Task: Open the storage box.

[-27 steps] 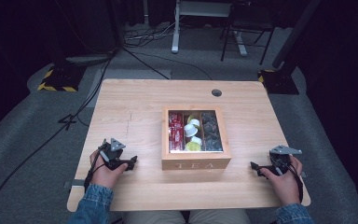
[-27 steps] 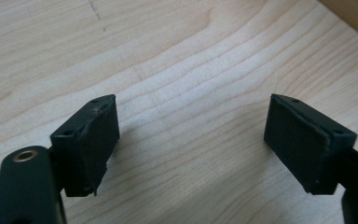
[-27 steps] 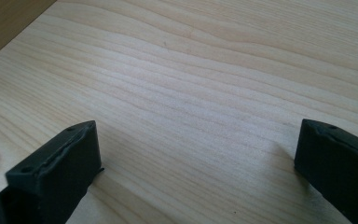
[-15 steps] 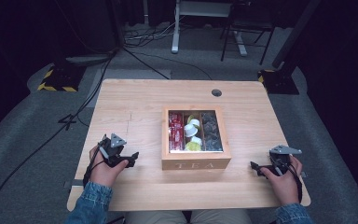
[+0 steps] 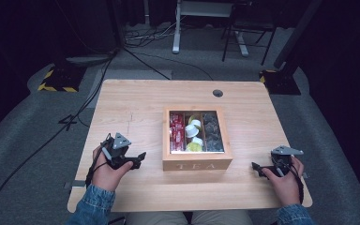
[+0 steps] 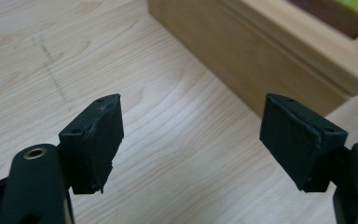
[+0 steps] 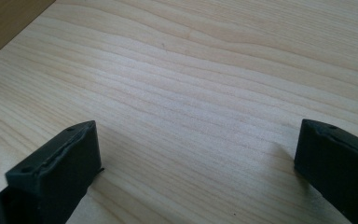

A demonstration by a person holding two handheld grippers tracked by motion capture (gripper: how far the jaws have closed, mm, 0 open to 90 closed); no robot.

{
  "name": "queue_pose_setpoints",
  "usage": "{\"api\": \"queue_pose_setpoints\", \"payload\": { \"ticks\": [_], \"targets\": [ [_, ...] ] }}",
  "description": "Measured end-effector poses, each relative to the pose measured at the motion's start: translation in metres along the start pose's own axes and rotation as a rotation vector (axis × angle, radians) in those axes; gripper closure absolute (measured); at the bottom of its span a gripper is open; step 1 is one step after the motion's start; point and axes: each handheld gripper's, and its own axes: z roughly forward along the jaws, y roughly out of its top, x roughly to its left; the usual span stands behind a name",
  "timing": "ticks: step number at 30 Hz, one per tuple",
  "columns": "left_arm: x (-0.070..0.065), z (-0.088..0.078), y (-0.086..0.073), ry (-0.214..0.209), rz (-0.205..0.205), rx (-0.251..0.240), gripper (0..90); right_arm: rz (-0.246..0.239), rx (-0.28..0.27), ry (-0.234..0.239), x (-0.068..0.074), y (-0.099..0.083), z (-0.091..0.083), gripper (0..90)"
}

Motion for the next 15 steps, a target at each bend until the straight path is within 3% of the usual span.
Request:
{"api": "queue_pose_setpoints", "payload": {
  "ticks": [1,7,15],
  "targets": [
    [-0.007,-0.001,0.002,-0.024,0.009,-0.007,22.5,0.000,0.000,0.000,0.000,0.000,0.000,0.1],
    [-0.030,-0.001,0.008,-0.078,0.070,-0.018,22.6,0.001,0.000,-0.002,0.000,0.000,0.000,0.2],
    [-0.048,0.005,0.010,-0.136,0.084,-0.039,22.5,0.002,-0.002,-0.006,0.001,0.000,0.000,0.4]
  ]
}}
